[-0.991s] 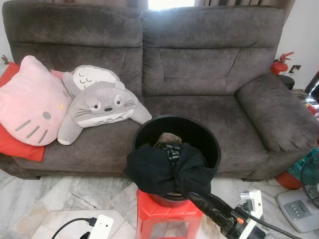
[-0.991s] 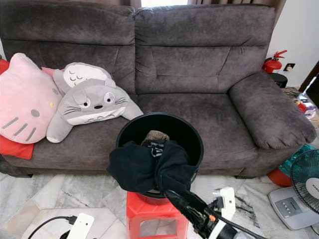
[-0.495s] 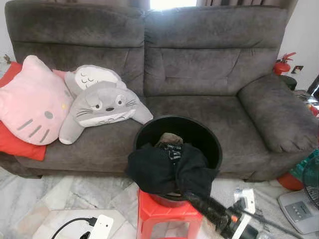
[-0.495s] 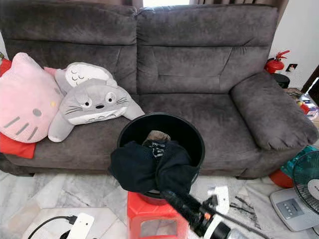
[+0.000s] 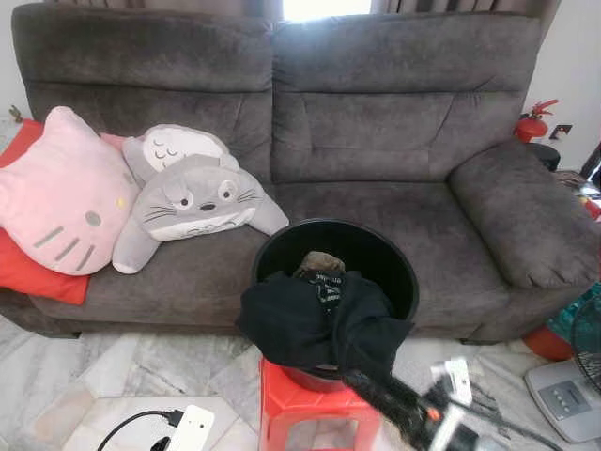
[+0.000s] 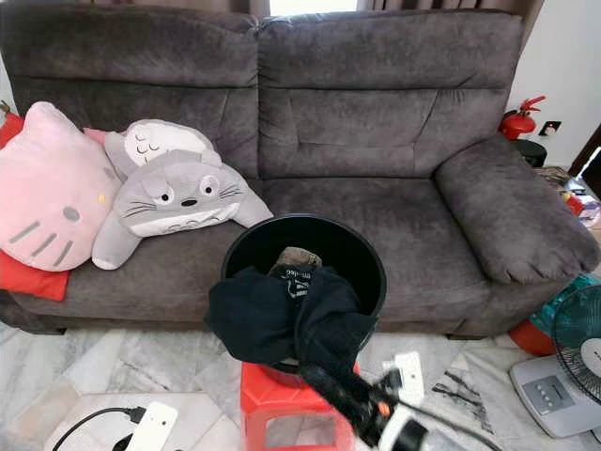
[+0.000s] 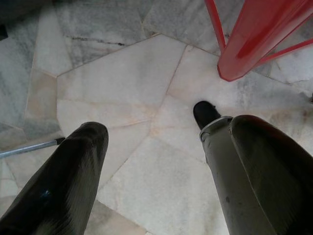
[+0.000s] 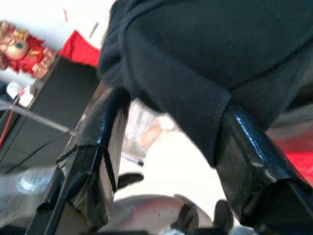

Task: Hang hanger

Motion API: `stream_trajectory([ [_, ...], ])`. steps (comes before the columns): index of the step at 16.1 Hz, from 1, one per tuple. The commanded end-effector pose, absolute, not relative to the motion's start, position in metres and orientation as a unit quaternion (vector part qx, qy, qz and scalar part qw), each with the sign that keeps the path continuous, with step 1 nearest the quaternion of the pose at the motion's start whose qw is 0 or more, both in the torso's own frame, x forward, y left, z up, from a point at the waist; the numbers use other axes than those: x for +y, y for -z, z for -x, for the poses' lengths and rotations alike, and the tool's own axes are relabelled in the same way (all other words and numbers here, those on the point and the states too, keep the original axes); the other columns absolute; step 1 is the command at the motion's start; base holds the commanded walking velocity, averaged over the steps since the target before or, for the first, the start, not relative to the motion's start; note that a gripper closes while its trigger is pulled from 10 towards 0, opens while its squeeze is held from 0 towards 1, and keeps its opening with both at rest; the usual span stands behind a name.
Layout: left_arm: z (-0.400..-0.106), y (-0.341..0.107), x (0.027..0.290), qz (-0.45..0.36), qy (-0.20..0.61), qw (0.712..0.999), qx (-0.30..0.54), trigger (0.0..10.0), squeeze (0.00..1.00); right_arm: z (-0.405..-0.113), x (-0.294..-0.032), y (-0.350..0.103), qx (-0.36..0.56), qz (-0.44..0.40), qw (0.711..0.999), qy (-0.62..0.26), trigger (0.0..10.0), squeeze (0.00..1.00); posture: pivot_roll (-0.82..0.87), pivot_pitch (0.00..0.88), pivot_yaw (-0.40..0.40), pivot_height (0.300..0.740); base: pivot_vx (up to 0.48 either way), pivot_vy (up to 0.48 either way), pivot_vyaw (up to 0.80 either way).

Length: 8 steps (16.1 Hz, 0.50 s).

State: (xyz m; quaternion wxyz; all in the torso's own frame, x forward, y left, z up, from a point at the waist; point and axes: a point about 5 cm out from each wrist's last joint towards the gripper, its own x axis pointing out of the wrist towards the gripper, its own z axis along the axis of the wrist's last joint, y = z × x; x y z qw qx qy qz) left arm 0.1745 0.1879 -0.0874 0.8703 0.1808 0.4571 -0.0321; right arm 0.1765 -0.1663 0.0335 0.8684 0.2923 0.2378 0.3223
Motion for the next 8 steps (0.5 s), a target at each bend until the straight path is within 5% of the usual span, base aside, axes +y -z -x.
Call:
stream_trajectory([
  [1, -0.172, 0.089, 0.191, -0.192, 0.033, 0.864, 0.464, 10.0, 0.00, -0.180, -0.171, -0.034, 0.228, -0.297, 0.874, -0.309, 10.0, 0.00, -0.18, 0.000, 0.005, 0.740, 0.000, 0.000, 0.00],
  [8, -0.172, 0.089, 0.191, -0.194, 0.033, 0.862, 0.466, 10.0, 0.00, -0.178, -0.161, -0.052, 0.177, -0.357, 0.844, -0.358, 10.0, 0.00, -0.18, 0.000, 0.006, 0.740, 0.000, 0.000, 0.00],
])
